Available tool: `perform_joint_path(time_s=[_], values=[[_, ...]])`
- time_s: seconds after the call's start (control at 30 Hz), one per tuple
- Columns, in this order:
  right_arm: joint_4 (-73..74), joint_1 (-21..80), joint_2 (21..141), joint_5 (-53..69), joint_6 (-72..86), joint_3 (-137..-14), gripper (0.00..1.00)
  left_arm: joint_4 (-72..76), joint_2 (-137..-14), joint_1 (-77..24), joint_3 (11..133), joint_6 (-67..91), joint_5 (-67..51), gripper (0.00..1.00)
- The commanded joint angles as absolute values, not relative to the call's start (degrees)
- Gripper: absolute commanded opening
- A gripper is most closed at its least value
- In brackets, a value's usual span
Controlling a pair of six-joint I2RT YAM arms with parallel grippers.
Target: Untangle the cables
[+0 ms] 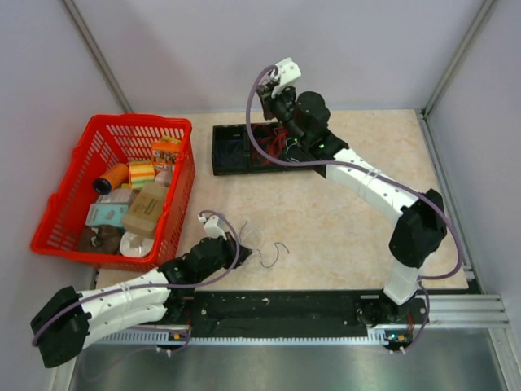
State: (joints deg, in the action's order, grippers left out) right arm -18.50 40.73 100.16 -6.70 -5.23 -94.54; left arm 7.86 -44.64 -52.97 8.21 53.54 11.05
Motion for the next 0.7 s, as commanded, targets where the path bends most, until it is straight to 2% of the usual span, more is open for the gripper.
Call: perform_joint_path(time_s=[0.0, 0.67], values=[[-23.73, 40.17, 101.25, -5.27, -3.43, -98.53, 0.0, 12.48, -45.7, -53.17, 8.09, 52.29, 10.37, 0.0], [-26.54, 37.0, 110.91, -0.79, 2.99, -97.74, 0.0, 13.62, -48.07, -53.17, 8.79, 51.5, 9.58, 0.0]])
